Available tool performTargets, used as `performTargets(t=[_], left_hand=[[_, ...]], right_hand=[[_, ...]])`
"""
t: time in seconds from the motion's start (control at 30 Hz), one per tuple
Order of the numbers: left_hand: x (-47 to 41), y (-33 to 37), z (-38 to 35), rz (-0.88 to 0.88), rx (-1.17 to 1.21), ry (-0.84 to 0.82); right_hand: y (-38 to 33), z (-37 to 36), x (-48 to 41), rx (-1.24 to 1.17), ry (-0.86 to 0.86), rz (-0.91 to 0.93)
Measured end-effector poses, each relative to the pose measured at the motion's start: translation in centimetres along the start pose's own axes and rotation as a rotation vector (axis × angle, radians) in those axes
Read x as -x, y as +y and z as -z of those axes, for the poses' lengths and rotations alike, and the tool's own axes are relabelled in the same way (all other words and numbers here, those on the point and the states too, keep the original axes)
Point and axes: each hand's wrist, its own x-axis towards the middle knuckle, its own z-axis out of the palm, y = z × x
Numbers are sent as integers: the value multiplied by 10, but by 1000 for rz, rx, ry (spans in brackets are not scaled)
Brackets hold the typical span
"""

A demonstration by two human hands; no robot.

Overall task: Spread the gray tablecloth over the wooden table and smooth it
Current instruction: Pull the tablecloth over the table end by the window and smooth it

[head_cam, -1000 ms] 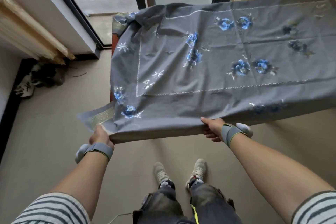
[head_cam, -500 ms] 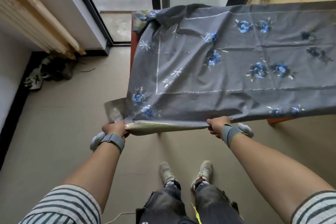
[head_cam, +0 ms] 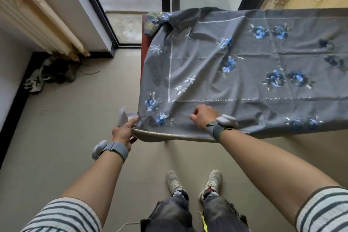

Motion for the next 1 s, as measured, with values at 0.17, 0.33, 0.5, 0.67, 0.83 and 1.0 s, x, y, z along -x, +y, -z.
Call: performTargets(t=[0.17,0.33,0.5,0.67,0.83,1.0], left_hand=[[-12,0,23,43,15,385],[-22,6,32,96,-149,306],[-19,22,25,-58,-623,206],[-17,45,10,-244,-886,159],[-27,72,-16,-281,-827,69],[-53,103,-47,-314,-683,59]], right_hand=[[-27,-16,-12,152,-75,74],[-29,-8,-22,221,-157,80],[-46,-1,-34,327,-227,99],[-71,11,-49,209,-105,227],[-99,26,-80,202,-40,316],[-121,45,-119,181,-36,349]])
